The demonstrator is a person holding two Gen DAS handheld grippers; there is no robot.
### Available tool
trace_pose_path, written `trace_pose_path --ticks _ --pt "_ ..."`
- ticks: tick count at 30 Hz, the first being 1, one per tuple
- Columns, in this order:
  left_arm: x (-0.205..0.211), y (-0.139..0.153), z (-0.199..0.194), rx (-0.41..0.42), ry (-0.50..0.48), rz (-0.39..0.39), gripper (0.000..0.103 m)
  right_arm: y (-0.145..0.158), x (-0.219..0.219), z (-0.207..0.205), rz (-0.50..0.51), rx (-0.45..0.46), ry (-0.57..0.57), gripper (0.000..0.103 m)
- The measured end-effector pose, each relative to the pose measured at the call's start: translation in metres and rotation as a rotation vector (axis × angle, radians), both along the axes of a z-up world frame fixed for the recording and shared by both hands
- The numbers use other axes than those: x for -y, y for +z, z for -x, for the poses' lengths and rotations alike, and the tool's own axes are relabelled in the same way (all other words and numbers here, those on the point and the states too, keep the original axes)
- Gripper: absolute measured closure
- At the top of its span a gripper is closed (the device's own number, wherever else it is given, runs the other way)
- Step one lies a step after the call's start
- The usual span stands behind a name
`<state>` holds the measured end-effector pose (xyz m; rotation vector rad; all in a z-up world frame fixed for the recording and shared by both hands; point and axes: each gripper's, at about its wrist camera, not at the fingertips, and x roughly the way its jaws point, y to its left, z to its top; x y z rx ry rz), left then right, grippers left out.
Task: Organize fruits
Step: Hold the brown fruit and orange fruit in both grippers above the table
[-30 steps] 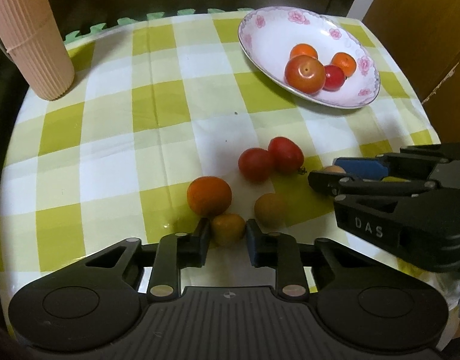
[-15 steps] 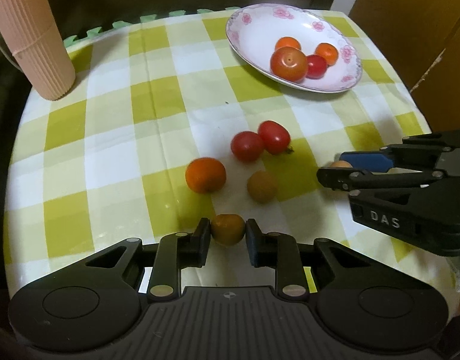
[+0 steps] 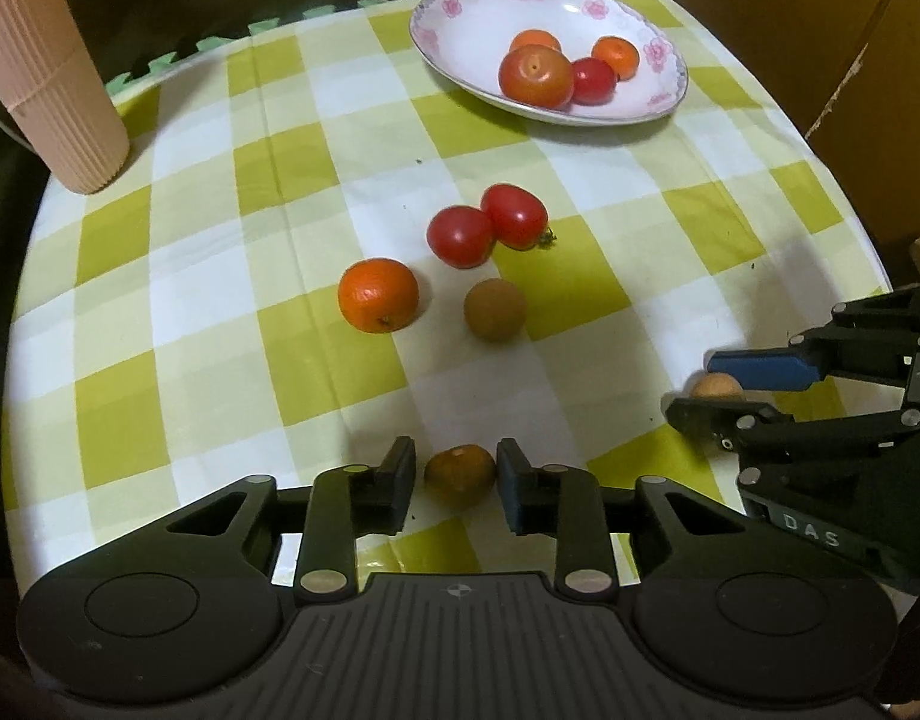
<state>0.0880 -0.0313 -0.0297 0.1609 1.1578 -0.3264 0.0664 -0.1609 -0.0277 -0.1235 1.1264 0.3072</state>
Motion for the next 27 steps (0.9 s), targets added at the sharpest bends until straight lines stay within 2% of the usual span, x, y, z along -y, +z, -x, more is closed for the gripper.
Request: trace_pose_path --ticks 3,8,10,21,26,27 --pt "-0.004 0.004 -0.003 0.005 0.018 0.026 0.053 0.005 0.013 -0.002 -0.048 0.007 -0.028 0.072" --pt "-0.007 0.010 -0.006 0.003 0.036 0.055 0.047 0.013 0.033 -0.008 -0.089 0.013 -0.084 0.067" --pt "-0.008 0.011 -0.006 -0.005 0.043 0.071 0.041 0.014 0.039 -0.009 -0.116 0.004 -0.097 0.064" --pt "-0.001 0.000 0.000 -0.030 0.017 0.032 0.041 0.004 0.019 -0.001 -0.092 -0.007 -0.043 0.063" --pt "0.002 -0.004 0.001 -0.032 0.019 0.014 0.046 0.002 0.014 -0.002 -0.080 0.003 -0.045 0.063" --pt "0.002 -0.004 0.001 -0.030 0.017 0.017 0.050 0.002 0.013 -0.002 -0.077 0.001 -0.042 0.064"
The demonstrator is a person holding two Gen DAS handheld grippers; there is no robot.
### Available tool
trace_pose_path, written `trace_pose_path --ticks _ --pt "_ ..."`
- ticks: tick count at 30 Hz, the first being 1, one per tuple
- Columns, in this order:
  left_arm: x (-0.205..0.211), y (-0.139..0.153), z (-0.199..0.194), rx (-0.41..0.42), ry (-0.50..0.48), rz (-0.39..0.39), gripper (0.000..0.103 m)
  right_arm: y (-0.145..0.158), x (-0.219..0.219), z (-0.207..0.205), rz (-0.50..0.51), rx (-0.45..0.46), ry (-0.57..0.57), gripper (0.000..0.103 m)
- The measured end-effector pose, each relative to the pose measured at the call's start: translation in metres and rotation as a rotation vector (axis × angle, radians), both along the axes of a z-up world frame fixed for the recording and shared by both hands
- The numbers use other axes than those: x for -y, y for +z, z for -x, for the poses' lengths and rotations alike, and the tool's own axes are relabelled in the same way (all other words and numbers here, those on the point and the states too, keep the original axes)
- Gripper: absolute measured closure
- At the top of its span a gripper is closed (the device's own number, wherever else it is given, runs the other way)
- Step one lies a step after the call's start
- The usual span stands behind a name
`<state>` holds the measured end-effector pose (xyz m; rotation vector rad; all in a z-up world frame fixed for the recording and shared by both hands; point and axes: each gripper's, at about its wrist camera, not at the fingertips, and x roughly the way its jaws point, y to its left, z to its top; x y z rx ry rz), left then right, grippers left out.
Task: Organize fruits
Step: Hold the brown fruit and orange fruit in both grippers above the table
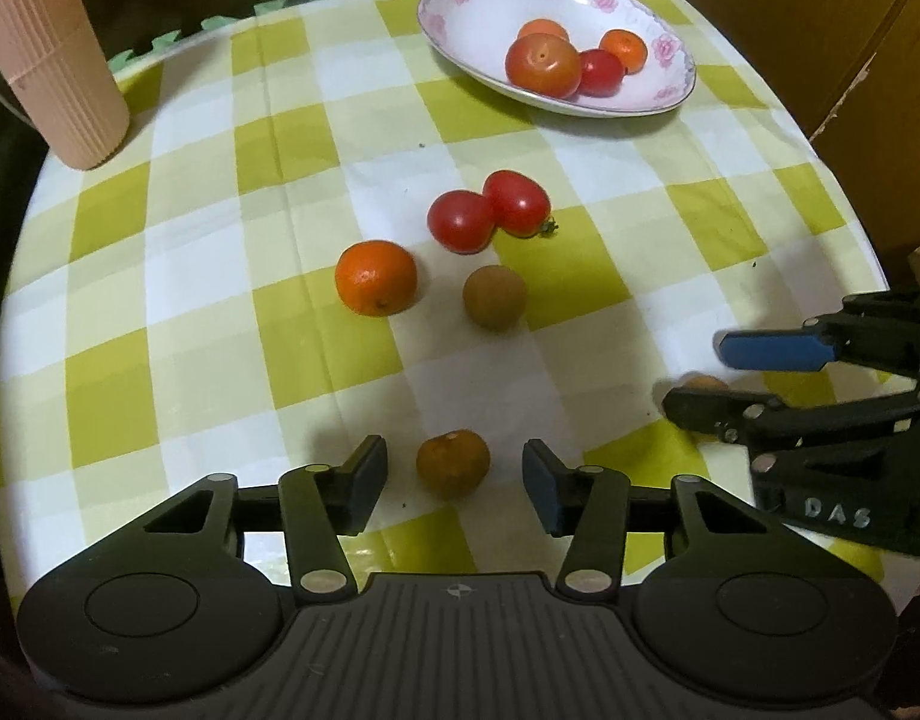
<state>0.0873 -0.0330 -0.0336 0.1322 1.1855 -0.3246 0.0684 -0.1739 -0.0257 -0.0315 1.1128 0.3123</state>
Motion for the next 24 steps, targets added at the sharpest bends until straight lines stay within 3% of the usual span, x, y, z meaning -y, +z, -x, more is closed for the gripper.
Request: trace_pose_path --ticks 4,7,24 --pt "0.003 0.000 0.002 0.013 -0.009 -0.021 0.064 -0.003 -0.005 0.001 0.017 -0.014 0.012 0.072" --pt "0.003 0.001 0.001 0.009 -0.011 -0.014 0.069 -0.004 -0.009 0.002 0.022 -0.009 0.020 0.078" --pt "0.006 0.010 0.000 0.037 -0.021 0.007 0.069 0.012 -0.001 -0.003 0.022 0.044 -0.031 0.078"
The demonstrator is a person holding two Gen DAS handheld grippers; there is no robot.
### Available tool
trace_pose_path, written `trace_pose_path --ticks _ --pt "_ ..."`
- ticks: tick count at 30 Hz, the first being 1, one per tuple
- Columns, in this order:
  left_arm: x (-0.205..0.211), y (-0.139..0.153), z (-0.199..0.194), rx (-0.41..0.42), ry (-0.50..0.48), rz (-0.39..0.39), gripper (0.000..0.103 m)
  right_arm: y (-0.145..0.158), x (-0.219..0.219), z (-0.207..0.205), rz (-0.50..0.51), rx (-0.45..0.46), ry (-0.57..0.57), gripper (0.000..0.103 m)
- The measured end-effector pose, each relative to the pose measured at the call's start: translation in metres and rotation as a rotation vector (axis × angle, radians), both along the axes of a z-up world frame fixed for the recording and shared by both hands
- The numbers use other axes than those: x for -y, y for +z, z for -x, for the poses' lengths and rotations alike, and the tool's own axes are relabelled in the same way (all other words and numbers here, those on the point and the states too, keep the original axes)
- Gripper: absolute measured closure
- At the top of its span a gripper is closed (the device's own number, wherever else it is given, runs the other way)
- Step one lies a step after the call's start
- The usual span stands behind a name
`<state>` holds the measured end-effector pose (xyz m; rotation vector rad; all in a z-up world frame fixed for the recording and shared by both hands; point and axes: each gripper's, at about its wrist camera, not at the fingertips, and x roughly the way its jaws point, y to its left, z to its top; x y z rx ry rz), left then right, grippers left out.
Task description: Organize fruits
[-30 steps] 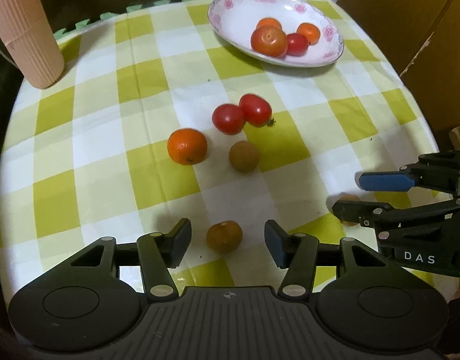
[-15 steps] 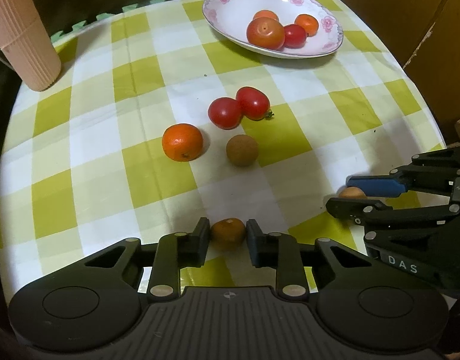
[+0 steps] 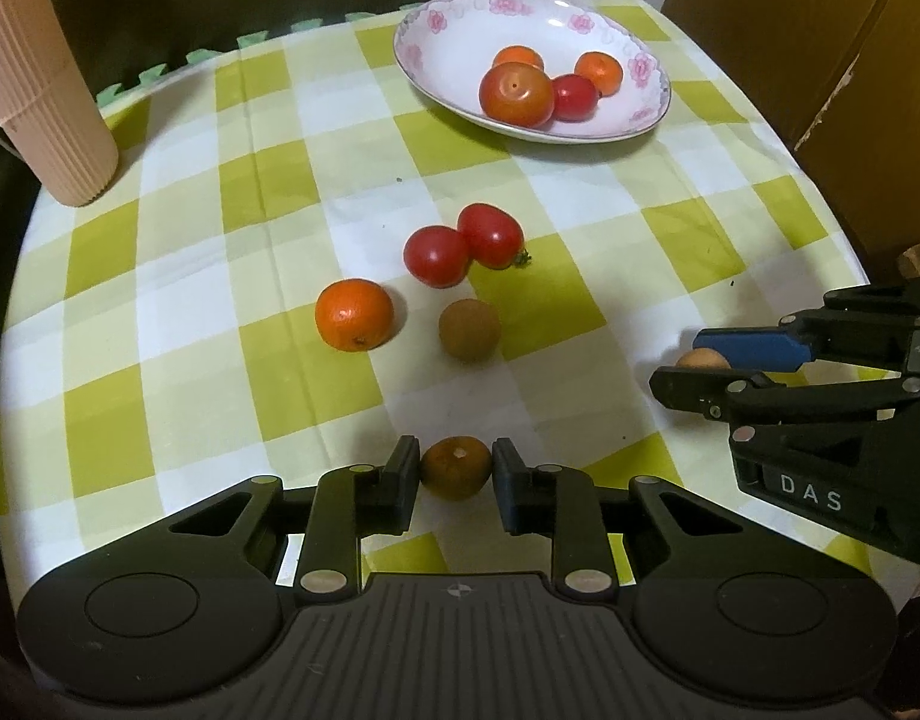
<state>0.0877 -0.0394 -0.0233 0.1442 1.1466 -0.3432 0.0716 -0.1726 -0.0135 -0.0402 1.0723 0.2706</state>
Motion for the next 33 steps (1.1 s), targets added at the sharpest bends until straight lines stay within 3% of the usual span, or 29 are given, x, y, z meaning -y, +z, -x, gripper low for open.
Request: trace_pose_path --ticks 33 --pt "0.025 0.035 -0.033 0.111 -0.003 0.022 0.072 0.026 0.002 -0.028 -0.005 0.095 -0.055 0.078"
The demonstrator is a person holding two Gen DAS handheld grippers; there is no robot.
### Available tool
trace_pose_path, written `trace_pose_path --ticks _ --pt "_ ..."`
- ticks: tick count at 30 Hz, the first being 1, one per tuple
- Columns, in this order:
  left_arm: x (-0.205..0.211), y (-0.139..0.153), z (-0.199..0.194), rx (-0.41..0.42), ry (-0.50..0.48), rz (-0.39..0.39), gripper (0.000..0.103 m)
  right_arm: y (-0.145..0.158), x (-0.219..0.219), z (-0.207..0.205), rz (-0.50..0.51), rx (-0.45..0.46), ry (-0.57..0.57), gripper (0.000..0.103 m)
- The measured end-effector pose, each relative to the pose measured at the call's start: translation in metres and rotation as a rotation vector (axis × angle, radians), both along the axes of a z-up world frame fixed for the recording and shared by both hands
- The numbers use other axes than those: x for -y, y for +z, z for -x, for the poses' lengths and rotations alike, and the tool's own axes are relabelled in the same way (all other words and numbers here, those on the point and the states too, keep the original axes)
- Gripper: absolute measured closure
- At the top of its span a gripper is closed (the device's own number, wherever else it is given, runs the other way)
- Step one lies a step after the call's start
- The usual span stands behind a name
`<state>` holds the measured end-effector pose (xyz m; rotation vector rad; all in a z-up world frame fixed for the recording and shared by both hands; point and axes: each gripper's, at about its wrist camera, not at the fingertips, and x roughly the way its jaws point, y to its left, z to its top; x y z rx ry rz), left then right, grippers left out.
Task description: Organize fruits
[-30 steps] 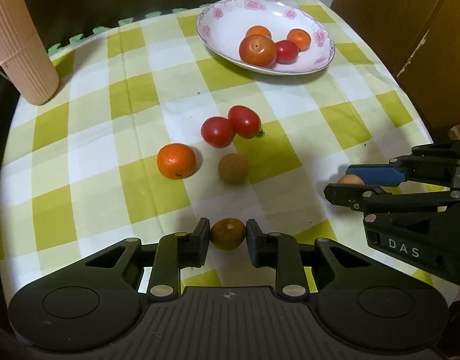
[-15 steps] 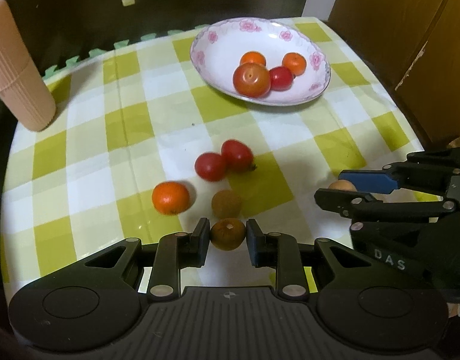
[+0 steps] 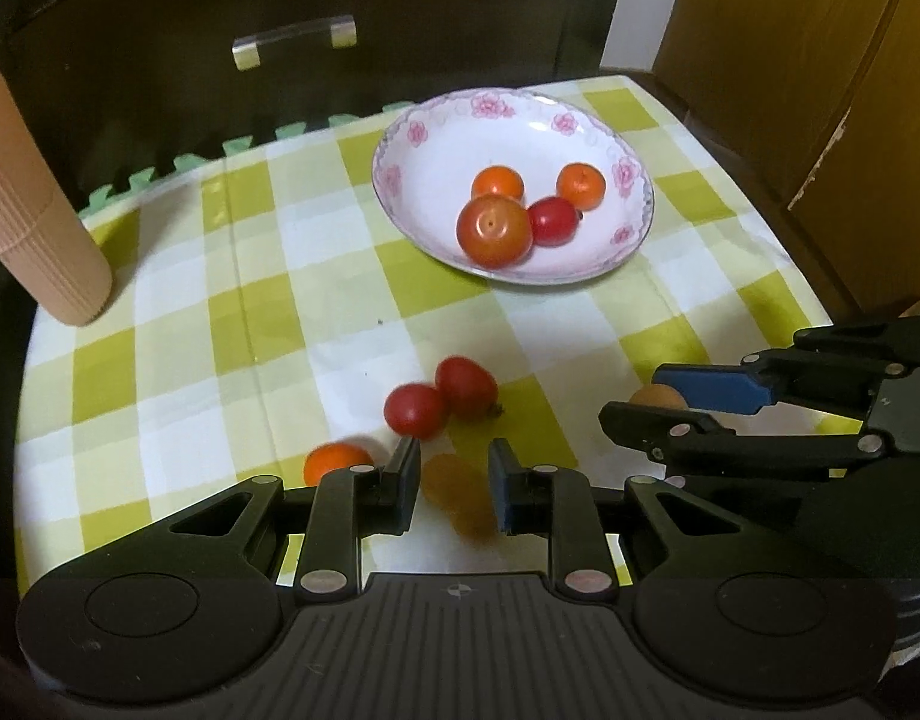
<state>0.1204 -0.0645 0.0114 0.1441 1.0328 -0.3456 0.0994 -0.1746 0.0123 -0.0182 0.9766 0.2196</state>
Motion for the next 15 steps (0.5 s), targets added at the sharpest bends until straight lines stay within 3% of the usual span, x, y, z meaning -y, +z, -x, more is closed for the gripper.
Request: trace_pose_path --ticks 9,15 --pt "-0.007 -0.005 0.004 -0.029 0.002 0.010 0.068 0.004 0.008 -0.003 -0.008 0.007 -0.023 0.078" --pt "-0.016 -0.013 0.045 -0.096 -0.011 0.042 0.067 0.003 0.022 0.007 -0.017 0.004 -0.043 0.078"
